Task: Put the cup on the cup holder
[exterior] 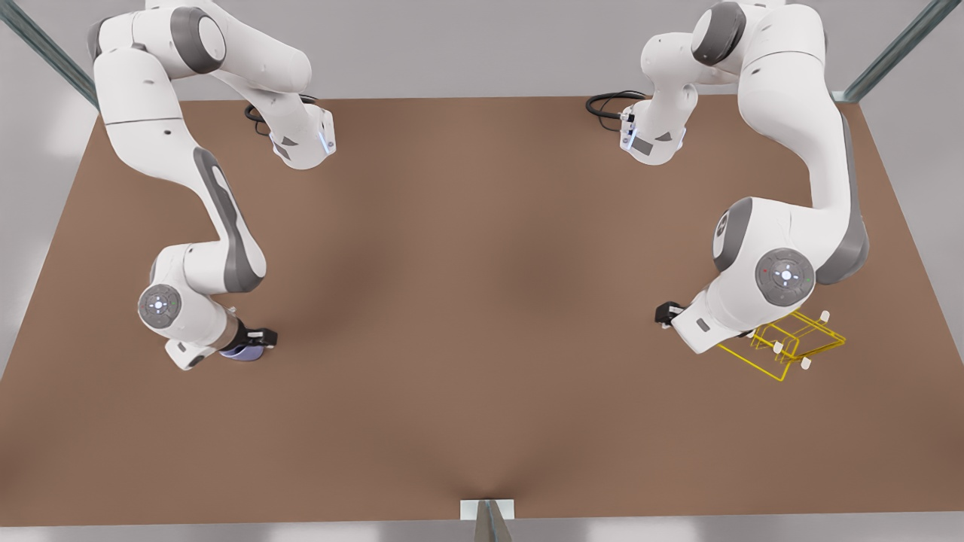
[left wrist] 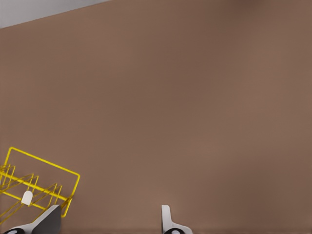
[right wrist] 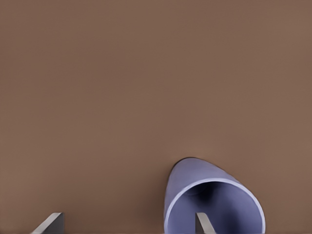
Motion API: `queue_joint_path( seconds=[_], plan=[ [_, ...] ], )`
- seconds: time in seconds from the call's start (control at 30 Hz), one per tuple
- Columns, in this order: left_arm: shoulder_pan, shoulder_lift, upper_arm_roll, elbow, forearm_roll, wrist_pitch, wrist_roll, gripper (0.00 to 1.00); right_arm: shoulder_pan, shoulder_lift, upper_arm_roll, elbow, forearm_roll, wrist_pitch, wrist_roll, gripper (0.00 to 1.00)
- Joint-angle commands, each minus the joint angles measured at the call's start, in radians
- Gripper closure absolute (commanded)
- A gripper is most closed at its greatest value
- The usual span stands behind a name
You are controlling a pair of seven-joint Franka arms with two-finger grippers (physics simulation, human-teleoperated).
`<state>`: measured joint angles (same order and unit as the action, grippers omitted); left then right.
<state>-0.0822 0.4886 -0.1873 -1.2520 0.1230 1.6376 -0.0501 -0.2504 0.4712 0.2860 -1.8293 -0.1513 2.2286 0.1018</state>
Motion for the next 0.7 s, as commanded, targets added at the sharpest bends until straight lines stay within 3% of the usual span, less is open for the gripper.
queue_joint_path(
  seconds=[0.0,0.53,0.57,0.6,0.67],
  plan=[
    [-0.001,-0.002,0.0,0.0,0.001,-0.005,0.001,0.0,-0.007,0.003,-0.001,-0.005,-0.005,0.039,-0.004,0.0],
    [-0.013,-0.002,-0.003,-0.001,0.004,-0.008,-0.002,0.0,-0.05,0.072,0.013,-0.065,-0.063,0.114,-0.002,0.0],
    [-0.013,-0.002,-0.003,-0.001,0.006,-0.008,-0.002,0.0,-0.05,0.076,0.013,-0.065,-0.071,0.114,-0.002,0.09],
    [-0.013,-0.001,-0.003,-0.003,0.004,-0.008,-0.004,0.0,-0.052,0.075,0.013,-0.065,-0.071,0.114,0.004,0.78],
    [-0.014,-0.001,-0.003,-0.001,0.006,-0.008,-0.005,0.0,-0.059,0.075,0.013,-0.065,-0.076,0.114,0.004,0.79]
  ],
)
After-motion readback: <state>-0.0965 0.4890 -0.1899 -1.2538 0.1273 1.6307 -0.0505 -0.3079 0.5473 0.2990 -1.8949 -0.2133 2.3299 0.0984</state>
